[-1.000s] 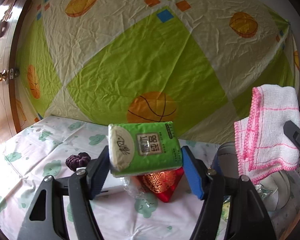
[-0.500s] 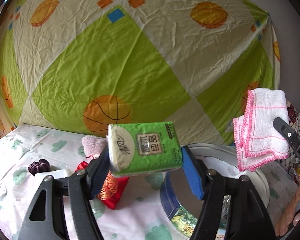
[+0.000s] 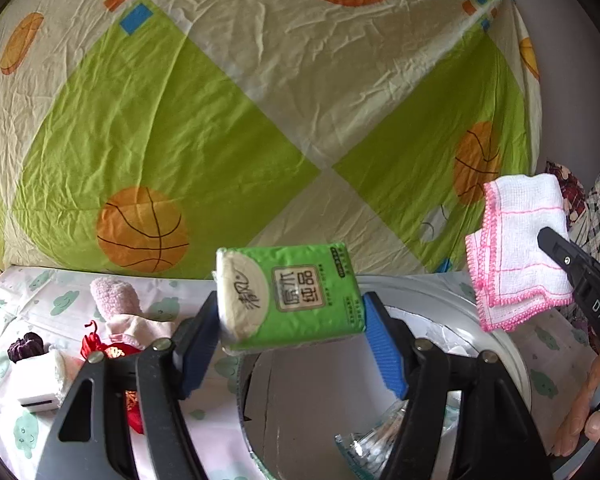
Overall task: Organize soft objects
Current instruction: 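Carry the towel and tissue pack over the round tin and open both tools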
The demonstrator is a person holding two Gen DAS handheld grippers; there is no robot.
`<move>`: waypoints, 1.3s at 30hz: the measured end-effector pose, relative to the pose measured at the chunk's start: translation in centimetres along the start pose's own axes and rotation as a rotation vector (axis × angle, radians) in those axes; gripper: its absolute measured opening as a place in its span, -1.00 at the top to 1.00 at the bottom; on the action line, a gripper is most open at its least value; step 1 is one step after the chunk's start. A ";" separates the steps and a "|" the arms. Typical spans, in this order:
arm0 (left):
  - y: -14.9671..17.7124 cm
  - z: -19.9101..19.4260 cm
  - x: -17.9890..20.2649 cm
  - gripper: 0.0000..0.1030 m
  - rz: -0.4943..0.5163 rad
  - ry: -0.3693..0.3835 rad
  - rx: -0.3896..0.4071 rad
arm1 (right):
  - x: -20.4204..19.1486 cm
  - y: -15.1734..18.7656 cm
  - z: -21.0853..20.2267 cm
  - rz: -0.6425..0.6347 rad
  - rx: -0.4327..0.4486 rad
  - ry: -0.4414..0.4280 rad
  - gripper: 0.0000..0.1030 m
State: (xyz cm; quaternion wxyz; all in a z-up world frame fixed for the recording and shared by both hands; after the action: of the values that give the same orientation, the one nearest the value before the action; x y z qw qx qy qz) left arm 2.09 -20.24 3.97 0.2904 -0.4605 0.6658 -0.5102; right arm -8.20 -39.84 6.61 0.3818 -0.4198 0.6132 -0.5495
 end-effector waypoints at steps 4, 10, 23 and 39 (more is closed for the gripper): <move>0.1 1.4 1.2 -0.34 0.013 -0.001 -0.040 | 0.2 0.9 1.4 -0.019 -0.049 0.012 0.79; 0.9 3.0 2.1 -0.34 0.042 -0.016 -0.097 | -0.4 2.6 3.2 -0.015 -0.132 -0.013 0.79; 2.2 4.4 1.5 -0.33 0.080 -0.063 -0.181 | -2.5 4.8 4.7 -0.025 -0.248 -0.059 0.79; 2.8 4.9 0.9 -0.87 0.113 -0.079 -0.253 | -2.9 5.0 4.6 -0.028 -0.283 -0.064 0.39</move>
State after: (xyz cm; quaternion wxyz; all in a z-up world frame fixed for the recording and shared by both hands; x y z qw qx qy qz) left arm 5.08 -22.95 -0.12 0.2843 -0.4750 0.7377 -0.3864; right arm -3.33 -38.54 1.15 0.3303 -0.4955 0.6662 -0.4490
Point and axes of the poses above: each gripper's, at about its wrist camera, not at the fingertips, and z roughly the way its jaws point, x to its right, y to its underside, the point moved 2 cm from there along z, roughly the way its jaws point, and after that the axes turned 4 degrees about x, right-handed, at the moved point
